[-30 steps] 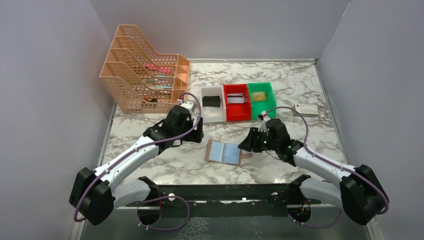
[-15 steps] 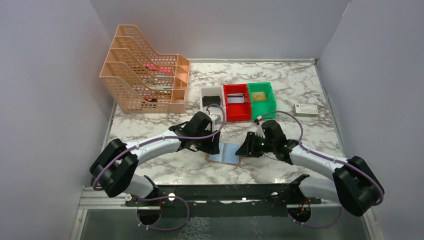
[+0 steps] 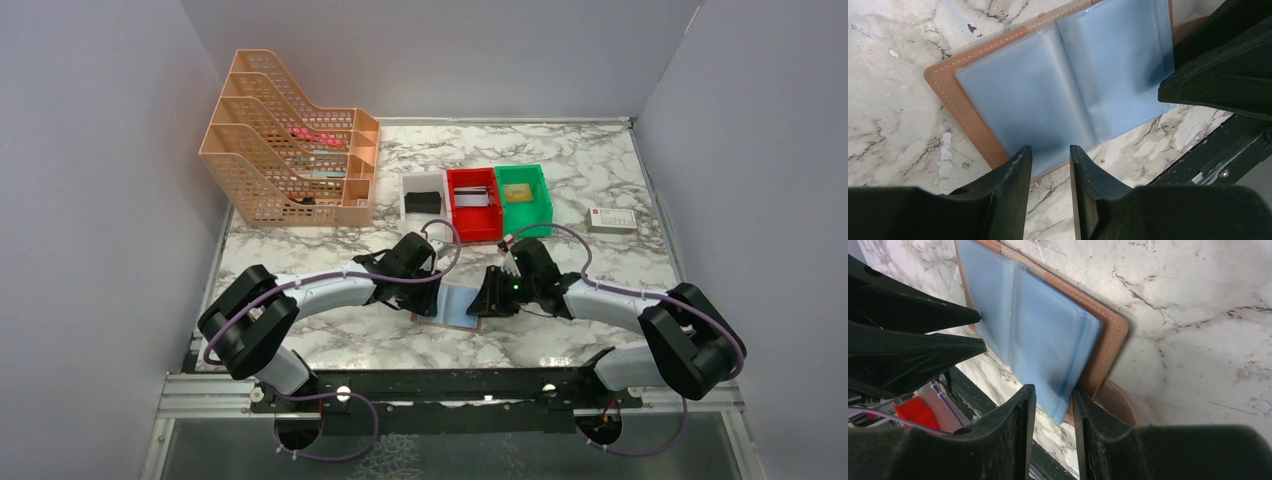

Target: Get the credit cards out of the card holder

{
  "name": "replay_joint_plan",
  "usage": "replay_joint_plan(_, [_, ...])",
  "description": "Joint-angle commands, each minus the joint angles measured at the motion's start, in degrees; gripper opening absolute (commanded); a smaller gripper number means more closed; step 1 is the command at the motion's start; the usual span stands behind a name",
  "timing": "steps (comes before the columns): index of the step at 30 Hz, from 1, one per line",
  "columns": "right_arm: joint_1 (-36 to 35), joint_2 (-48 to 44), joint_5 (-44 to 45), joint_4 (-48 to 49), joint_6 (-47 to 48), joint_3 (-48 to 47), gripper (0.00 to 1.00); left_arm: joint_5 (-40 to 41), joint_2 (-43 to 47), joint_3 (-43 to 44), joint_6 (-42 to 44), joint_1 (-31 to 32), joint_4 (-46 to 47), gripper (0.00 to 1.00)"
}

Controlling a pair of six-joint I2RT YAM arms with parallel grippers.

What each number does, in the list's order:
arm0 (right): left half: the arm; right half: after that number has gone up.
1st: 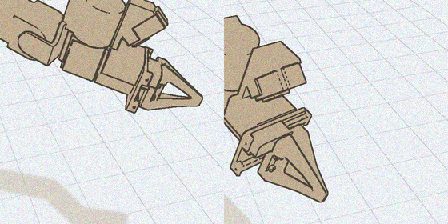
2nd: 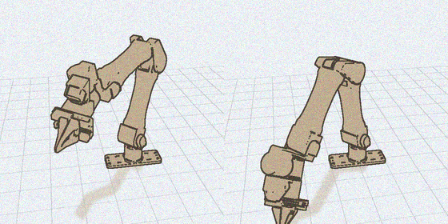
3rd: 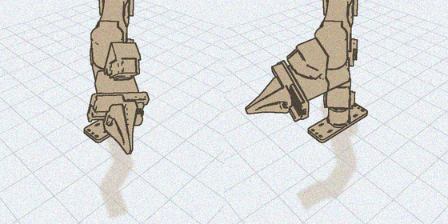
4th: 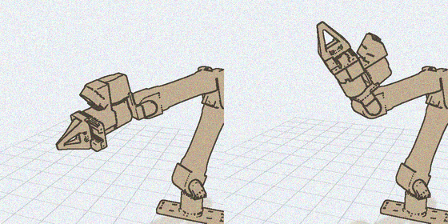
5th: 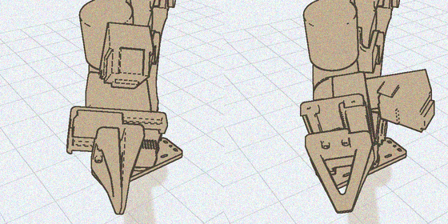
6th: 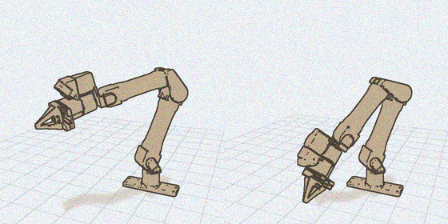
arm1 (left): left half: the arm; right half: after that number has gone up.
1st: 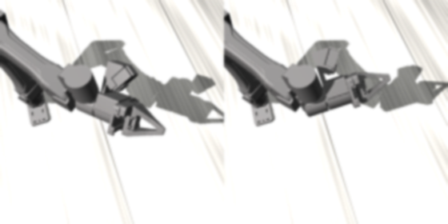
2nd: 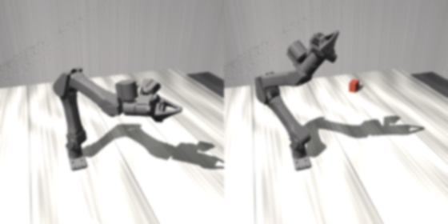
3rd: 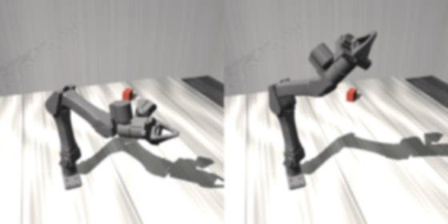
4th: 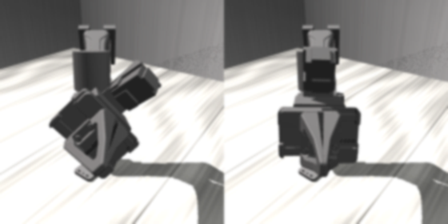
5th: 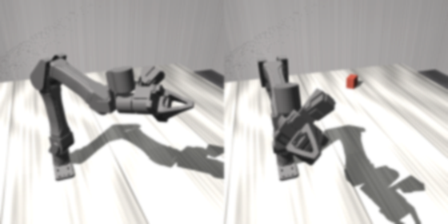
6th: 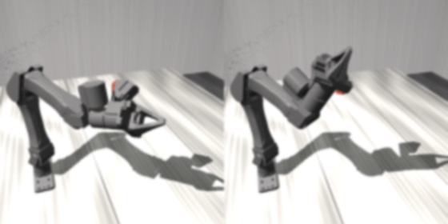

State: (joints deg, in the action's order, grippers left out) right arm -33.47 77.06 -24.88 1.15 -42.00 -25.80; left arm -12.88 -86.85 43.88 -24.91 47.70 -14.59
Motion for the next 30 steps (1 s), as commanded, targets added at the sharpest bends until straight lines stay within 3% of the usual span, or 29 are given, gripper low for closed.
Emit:
replay_joint_plan(1, [-0.75,1.39,-0.23,2.91,-0.1,-1.18,0.35,2.35,-0.94,-0.88,-0.96,1.12,0.66,0.36])
replay_joint_plan(7, [-1.31,-0.14,-1.84,3.28,0.21,-2.99,0.16,2.95,-0.06,-1.18,-1.81,1.52,1.22,0.33])
replay_joint_plan(11, [-1.67,-1.0,-3.99,4.44,0.01,-4.3,0.15,3.07,0.54,-1.08,-2.06,1.6,1.46,0.31])
replay_joint_plan(18, [-3.32,0.08,-2.34,1.42,1.46,-7.18,0.27,3.76,1.12,-1.33,-2.23,1.6,1.55,0.3])
replay_joint_plan(26, [-7.13,6.87,3.42,-3.02,3.23,-11.54,0.26,4.09,1.75,-1.41,-2.38,1.6,1.8,0.28])
replay_joint_plan(30, [-9.58,10.1,5.83,-2.92,3.38,-13.0,0.18,4.07,2.04,-1.51,-2.37,1.65,1.86,0.26])
